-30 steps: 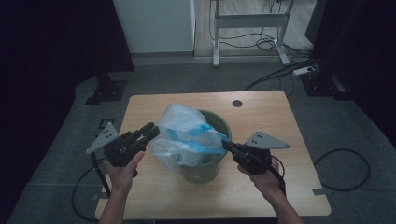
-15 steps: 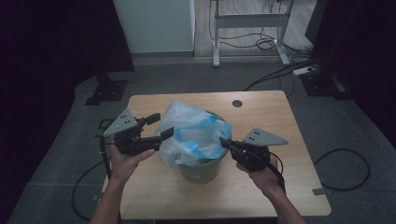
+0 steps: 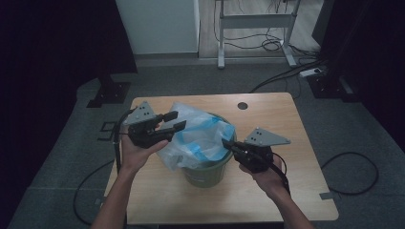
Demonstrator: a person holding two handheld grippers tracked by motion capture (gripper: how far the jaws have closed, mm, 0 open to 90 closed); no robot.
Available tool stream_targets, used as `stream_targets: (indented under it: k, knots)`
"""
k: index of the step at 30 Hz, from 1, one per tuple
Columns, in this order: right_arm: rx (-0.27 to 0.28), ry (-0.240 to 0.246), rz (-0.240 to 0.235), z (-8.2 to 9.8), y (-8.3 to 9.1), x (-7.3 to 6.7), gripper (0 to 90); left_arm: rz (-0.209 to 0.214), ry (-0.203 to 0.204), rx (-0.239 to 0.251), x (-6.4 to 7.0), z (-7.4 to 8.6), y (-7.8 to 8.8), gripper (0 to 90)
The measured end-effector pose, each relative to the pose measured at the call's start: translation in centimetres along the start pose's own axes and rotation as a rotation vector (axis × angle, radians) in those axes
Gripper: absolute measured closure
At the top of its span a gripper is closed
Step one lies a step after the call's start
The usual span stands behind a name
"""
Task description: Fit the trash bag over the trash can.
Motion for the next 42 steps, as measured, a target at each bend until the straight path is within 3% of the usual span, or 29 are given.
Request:
stream_targets:
  k: [3, 6, 9, 13, 19, 22, 26, 32, 35, 38, 42]
  knots:
    - [-0.004, 0.001, 0.0, 0.0, -0.1, 0.0, 89.4, 0.015, 0.013, 0.02, 0.0, -0.2, 0.0, 75.3]
    - [-0.009, -0.001, 0.0, 0.1, -0.2, 0.1, 89.4, -0.005, 0.019, 0.039, -0.3, -0.4, 0.2, 88.4]
    - [-0.012, -0.007, 0.002, 0.4, -0.2, 0.2, 89.4, -0.031, 0.045, 0.096, -1.0, -0.8, 0.8, 89.9]
    - [-0.012, -0.019, 0.009, 0.6, 0.0, 0.6, 89.4, -0.046, 0.123, 0.201, -2.2, -1.2, 2.2, 89.9]
    - [0.004, -0.026, 0.024, 0.9, 1.2, 1.3, 89.4, -0.065, 0.201, 0.277, -3.5, -0.3, 3.9, 90.0]
    - [0.021, -0.027, 0.02, 0.9, 2.1, 1.3, 89.4, -0.067, 0.208, 0.276, -3.3, 0.4, 3.8, 89.9]
    - [0.025, -0.006, 0.014, 1.4, 2.9, 0.9, 89.1, -0.031, 0.215, 0.281, -2.4, 1.3, 3.3, 89.9]
    - [0.063, -0.019, -0.03, 0.9, 3.5, 0.6, 67.4, -0.026, 0.206, 0.285, -1.5, 1.9, 3.4, 89.9]
    - [0.068, -0.039, -0.067, 0.4, 3.2, -0.1, 64.1, -0.019, 0.21, 0.291, -1.4, 1.9, 3.4, 89.9]
    - [0.056, -0.034, -0.057, 0.1, 2.3, -0.5, 60.3, -0.012, 0.209, 0.293, -1.3, 1.9, 3.4, 89.9]
    - [0.033, -0.064, -0.029, 0.0, 0.5, -0.2, 54.2, -0.009, 0.207, 0.293, -1.3, 1.9, 3.4, 89.9]
Point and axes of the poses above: each handheld gripper's, and its own axes: y roughly backward along the jaws, z roughly out of its underside, x roughly to its right, the point moved 9 cm from there along -y, roughly forward along the jaws, and after that the axes turned 7 degrees about -x, right-handed, at the moved point
